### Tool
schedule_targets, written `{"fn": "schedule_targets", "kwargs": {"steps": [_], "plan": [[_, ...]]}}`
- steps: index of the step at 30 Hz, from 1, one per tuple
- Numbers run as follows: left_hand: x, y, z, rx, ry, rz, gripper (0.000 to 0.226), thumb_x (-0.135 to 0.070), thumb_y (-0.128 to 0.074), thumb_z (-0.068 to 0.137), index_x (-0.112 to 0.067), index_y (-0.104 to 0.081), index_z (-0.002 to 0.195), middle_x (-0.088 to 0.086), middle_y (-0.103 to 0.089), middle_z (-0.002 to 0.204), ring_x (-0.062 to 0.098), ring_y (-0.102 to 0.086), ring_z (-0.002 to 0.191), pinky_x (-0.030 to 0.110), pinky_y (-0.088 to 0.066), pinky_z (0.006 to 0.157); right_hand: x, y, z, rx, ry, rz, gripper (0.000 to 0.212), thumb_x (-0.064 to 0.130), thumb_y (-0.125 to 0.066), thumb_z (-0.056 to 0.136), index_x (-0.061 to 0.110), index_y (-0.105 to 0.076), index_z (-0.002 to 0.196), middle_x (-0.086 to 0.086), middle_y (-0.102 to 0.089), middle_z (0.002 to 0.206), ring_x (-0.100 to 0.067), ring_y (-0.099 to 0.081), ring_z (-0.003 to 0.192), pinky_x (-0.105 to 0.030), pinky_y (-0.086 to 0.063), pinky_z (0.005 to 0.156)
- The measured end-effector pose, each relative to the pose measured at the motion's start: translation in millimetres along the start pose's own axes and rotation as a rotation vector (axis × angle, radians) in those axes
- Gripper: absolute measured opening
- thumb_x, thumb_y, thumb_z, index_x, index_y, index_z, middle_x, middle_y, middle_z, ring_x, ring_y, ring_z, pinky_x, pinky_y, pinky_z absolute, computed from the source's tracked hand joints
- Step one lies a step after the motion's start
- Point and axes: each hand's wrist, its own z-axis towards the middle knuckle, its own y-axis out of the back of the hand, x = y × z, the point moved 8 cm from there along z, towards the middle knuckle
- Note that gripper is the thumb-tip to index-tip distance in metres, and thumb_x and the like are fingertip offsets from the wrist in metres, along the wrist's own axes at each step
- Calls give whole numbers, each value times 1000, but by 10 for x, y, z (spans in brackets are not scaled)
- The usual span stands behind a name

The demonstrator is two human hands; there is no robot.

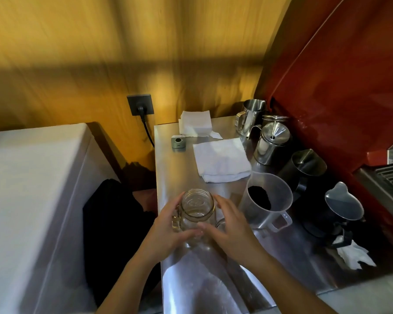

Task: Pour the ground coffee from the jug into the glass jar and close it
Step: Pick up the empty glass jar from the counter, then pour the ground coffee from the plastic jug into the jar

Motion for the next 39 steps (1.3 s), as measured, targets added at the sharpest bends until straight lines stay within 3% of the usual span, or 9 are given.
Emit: {"fn": "schedule_targets", "kwargs": {"steps": [6,10,13,18,21,25,29,33,39], "plan": [[64,-30,14,2,7,-37,89,-24,-89,56,-22,-46,134,4,-59,129,15,-57,120,49,-43,105,-6,442,-105,-115,-54,-17,42,33,-62,84,20,-51,123,10,-55,110,-1,-53,96,-19,-44,86],[56,-28,23,12,-1,-48,95,-36,-89,53,-20,-45,136,7,-58,129,19,-56,121,51,-42,105,64,899,-293,-406,8,-89,11,11,-64,84,12,-68,94,-2,-70,88,-14,-63,77,-25,-49,70],[40,-30,28,8,-28,-40,94,-42,-88,51,-25,-46,134,8,-58,128,20,-56,120,50,-42,105,51,1123,-472,-595,59,-153,8,1,-65,81,5,-68,86,-9,-68,78,-24,-63,69,-38,-52,63],[-3,-45,20,-4,-67,-9,80,-46,-86,52,-58,-47,121,-13,-59,124,2,-56,116,17,-44,95,-405,1269,-588,-737,-195,-21,24,8,-67,80,5,-61,103,-3,-51,99,-26,-54,91,-41,-46,82],[8,-40,23,-19,-69,-1,80,-48,-85,51,-62,-45,119,-9,-57,126,3,-55,117,14,-42,94,-748,1197,-632,-702,-402,153,24,22,-66,83,11,-58,103,-2,-49,107,-20,-51,98,-34,-42,86],[32,-50,24,0,-73,-34,83,-46,-87,51,-55,-46,123,1,-57,130,14,-55,121,38,-43,103,-980,1016,-633,-599,-491,398,29,36,-60,84,8,-60,77,-5,-61,77,-15,-55,70,-21,-42,59],[20,-41,19,-11,-77,-34,83,-44,-86,52,-51,-46,124,1,-56,130,14,-55,121,39,-42,104,-985,968,-581,-595,-414,646,36,33,-64,80,-1,-56,71,-4,-55,58,-11,-50,56,-24,-42,55],[17,-50,19,-15,-64,-35,84,-39,-86,51,-48,-44,123,-1,-56,130,12,-55,120,37,-42,104,-936,954,-521,-533,-319,686,25,32,-61,84,9,-60,74,-9,-58,70,-23,-52,70,-45,-43,69],[87,-40,17,-21,-38,-32,85,-31,-87,53,-49,-43,124,-2,-53,131,10,-54,120,40,-42,106,-748,1022,-371,-479,-180,651,12,26,-58,87,20,-62,79,7,-62,75,-12,-53,79,-32,-38,73]]}}
